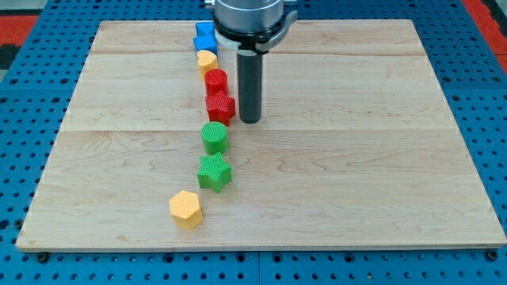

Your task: Move the two green blocks slightly to the left

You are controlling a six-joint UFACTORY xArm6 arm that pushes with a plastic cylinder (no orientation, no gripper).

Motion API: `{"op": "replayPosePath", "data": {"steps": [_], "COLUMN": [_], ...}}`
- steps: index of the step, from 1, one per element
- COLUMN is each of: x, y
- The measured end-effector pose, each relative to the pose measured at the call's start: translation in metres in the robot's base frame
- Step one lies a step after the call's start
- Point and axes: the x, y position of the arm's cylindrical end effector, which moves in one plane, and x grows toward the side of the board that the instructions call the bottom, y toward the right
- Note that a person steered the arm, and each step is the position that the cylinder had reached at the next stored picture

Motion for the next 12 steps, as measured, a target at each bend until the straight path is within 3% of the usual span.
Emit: {"op": "replayPosePath", "data": {"steps": [3,4,7,12], "x": [0.031,0.036,0.097,0.096], "y": [-0.020,0.035,0.001,-0.015]}}
